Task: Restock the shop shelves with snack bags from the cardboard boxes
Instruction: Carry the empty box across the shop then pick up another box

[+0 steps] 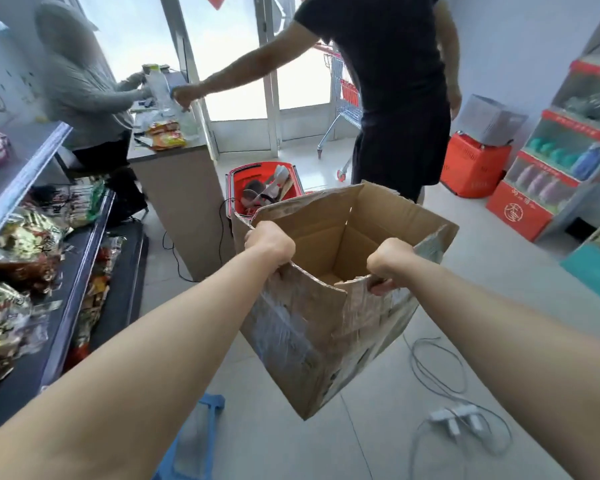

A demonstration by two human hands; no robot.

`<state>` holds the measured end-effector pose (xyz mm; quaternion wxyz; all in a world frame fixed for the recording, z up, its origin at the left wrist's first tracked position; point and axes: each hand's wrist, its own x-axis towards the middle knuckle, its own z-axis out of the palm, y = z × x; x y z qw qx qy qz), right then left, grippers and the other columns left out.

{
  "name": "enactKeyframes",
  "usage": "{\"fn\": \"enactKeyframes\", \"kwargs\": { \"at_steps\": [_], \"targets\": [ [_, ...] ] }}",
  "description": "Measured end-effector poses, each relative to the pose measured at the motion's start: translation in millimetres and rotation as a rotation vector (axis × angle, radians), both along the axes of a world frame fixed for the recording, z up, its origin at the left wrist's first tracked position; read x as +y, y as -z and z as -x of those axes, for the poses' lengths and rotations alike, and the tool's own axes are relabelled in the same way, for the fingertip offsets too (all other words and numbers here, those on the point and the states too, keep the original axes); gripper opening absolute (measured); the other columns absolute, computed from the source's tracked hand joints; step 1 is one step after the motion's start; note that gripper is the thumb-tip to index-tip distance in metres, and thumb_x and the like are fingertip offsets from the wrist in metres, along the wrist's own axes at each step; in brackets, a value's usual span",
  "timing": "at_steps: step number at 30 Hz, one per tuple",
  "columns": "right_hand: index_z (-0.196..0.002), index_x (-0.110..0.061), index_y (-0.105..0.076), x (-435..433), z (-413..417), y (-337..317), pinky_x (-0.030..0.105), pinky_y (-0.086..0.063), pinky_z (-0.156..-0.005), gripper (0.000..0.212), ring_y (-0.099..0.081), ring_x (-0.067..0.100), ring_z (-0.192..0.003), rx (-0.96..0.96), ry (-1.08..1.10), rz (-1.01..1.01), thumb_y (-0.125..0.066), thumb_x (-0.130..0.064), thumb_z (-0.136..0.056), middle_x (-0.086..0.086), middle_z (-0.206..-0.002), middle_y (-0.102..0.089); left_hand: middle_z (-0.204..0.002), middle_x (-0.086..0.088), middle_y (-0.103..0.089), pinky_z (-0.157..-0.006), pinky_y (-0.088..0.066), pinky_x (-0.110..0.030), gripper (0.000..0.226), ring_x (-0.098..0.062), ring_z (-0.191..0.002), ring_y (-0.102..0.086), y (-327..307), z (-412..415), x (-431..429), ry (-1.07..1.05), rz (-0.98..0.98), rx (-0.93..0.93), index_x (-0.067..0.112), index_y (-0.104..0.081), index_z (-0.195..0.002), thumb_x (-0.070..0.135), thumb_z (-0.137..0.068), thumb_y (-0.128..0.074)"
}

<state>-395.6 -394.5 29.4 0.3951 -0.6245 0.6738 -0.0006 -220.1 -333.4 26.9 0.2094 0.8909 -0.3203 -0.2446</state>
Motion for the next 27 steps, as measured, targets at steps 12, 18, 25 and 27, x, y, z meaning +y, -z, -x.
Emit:
{"fn": "enactKeyframes", "kwargs": {
  "at_steps": [12, 18, 25, 27],
  "targets": [
    [-0.081, 0.004, -0.062, -71, 63, 8, 0.040, -0.060, -0.076, 0.009, -0.073, 0.033, -0.077, -0.032, 0.307, -0.004, -0.057, 0.003, -0.088, 0.015, -0.074, -0.063, -0.108, -0.033, -0.062, -0.040, -0.054, -0.030, 0.046, -0.038, -0.073, -0.070, 11, 53, -121, 0.321, -0.050, 0.095, -0.014, -0.057, -0.115, -0.002, -0.074, -0.040],
    [-0.100, 0.007, -0.063, -99, 60, 3, 0.042, -0.061, -0.068, 0.015, -0.072, 0.031, -0.068, -0.027, 0.392, -0.012, -0.059, 0.003, -0.086, 0.018, -0.094, -0.067, -0.097, -0.029, -0.067, -0.064, -0.061, -0.037, 0.036, -0.036, -0.082, -0.070, 4, 49, -161, 0.396, -0.017, 0.126, -0.011, -0.062, -0.104, -0.004, -0.077, -0.040],
    [-0.103, 0.008, -0.062, -117, 54, 12, 0.040, -0.061, -0.068, 0.017, -0.071, 0.030, -0.067, -0.010, 0.475, -0.015, -0.058, 0.002, -0.088, 0.017, -0.099, -0.066, -0.105, -0.032, -0.062, -0.061, -0.060, -0.039, 0.034, -0.039, -0.074, -0.070, 6, 48, -197, 0.483, -0.035, 0.126, -0.013, -0.059, -0.107, -0.007, -0.078, -0.042],
    [-0.105, 0.008, -0.062, -124, 55, 15, 0.040, -0.061, -0.070, 0.018, -0.071, 0.030, -0.067, -0.008, 0.495, -0.017, -0.057, 0.002, -0.088, 0.017, -0.099, -0.066, -0.106, -0.032, -0.062, -0.053, -0.057, -0.034, 0.032, -0.037, -0.073, -0.071, 7, 49, -205, 0.496, -0.048, 0.116, -0.012, -0.060, -0.106, -0.006, -0.079, -0.043]
  ]
}}
